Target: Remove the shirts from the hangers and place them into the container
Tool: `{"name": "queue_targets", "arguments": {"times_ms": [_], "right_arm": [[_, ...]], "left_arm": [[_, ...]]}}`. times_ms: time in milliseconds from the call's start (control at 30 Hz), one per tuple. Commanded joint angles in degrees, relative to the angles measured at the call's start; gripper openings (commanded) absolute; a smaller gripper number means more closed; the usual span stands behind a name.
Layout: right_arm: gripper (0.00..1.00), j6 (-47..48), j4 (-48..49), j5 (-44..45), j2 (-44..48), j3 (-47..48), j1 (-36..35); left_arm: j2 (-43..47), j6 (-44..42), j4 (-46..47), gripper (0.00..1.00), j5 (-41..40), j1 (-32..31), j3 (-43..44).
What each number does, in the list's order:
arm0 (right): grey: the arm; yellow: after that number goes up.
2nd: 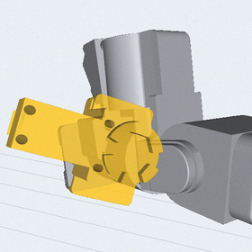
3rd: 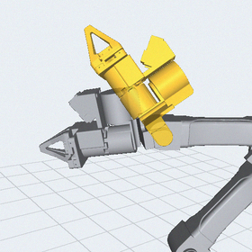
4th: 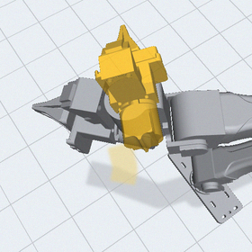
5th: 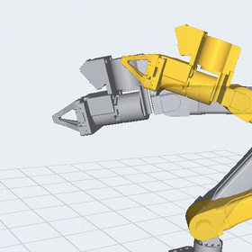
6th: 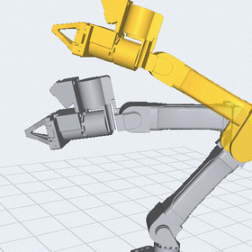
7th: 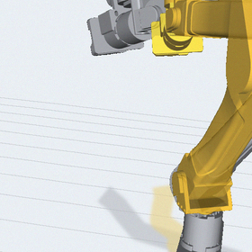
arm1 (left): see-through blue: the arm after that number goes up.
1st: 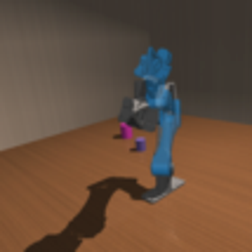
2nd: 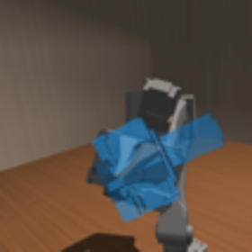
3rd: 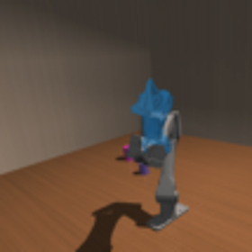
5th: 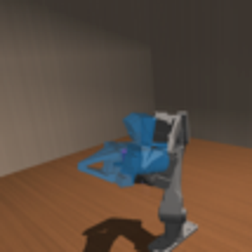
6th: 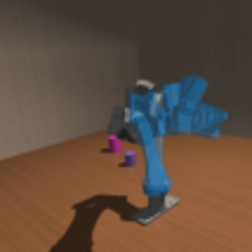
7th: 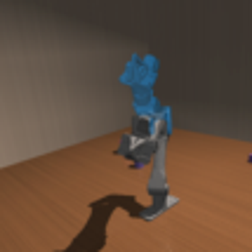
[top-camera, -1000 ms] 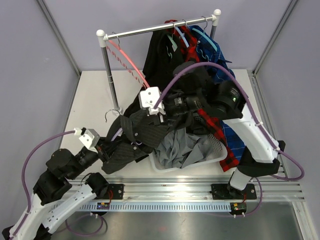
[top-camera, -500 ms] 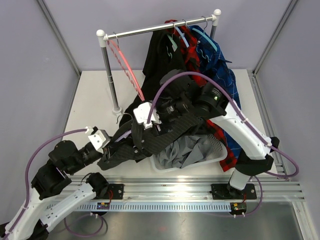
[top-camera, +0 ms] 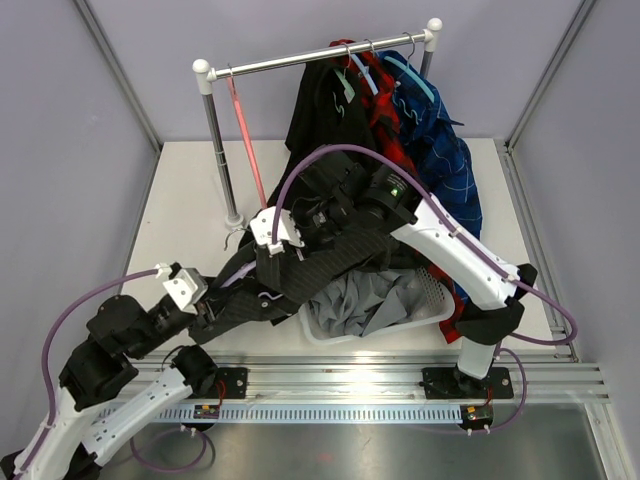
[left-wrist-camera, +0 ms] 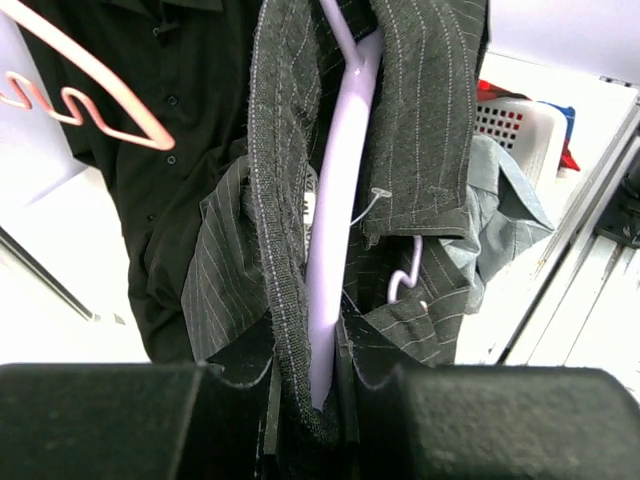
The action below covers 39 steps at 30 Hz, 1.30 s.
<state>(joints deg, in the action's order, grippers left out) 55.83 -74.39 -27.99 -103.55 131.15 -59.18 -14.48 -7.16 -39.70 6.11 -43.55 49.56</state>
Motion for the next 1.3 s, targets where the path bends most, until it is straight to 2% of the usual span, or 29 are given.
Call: {"name": "queue_targets", "arguments": {"times_ms": [0,33,133,167,200,233,267,367,433,667,767,867,1000,1267], "right_arm": [[0.03,-0.5,-4.1,-2.0,-0.3,2.0,-0.4],[0.00,-2.0,-3.3,-0.3,-0.2,1.8,-0.5],[0.00,-6.9,1.1,5.0,0.3,1.2,-0.2],[0.00,-8.2,3.7,6.0,0.4,0.8,0.4],[0.00,-9.5,5.1,6.7,1.1,0.2,0.8],[0.00,-11.7,6.4,7.7,1.6,-1.1,1.3],[0.00,-12.8,9.4,8.3,2.6,-1.9,1.7],[0.00,-17.2,15.4,12.1,4.4,-5.7,3.3],[0.00,-19.5,17.7,14.7,5.1,-7.6,3.7],[0.00,-25.2,24.5,22.3,5.3,-8.7,3.8],[0.00,-27.6,26.7,24.7,5.0,-8.7,3.8],[0.00,-29.1,27.5,25.6,4.6,-8.5,3.7],[0.00,-30.1,27.6,25.4,4.6,-8.3,3.8],[0.00,-30.0,28.1,24.4,6.3,-10.4,3.8]], "left_arm": [[1.6,3.0,10.6,0.00,-5.8,0.0,-1.7],[1.9,3.7,11.1,0.00,-8.3,0.0,-3.0],[2.7,6.8,12.7,0.01,-14.5,0.0,-4.4],[2.9,8.8,12.9,0.06,-16.2,0.0,-4.5],[3.1,11.3,12.8,0.15,-17.8,0.0,-4.4],[3.1,12.4,12.5,0.41,-20.9,0.0,-4.1],[3.2,15.0,11.4,0.55,-22.2,0.0,-3.0],[2.8,20.4,8.4,0.83,-26.0,0.0,0.0],[2.5,23.1,6.9,0.90,-27.6,0.0,1.5],[-0.6,40.5,-1.0,0.92,-30.3,0.0,6.2],[-4.0,48.8,-2.5,0.92,-28.2,0.0,4.7],[-7.7,54.7,0.0,0.92,-24.3,0.0,0.0],[-11.7,58.2,7.1,0.92,-20.6,0.0,-6.7],[-16.2,55.8,14.7,0.86,-26.1,0.0,-10.2]]}}
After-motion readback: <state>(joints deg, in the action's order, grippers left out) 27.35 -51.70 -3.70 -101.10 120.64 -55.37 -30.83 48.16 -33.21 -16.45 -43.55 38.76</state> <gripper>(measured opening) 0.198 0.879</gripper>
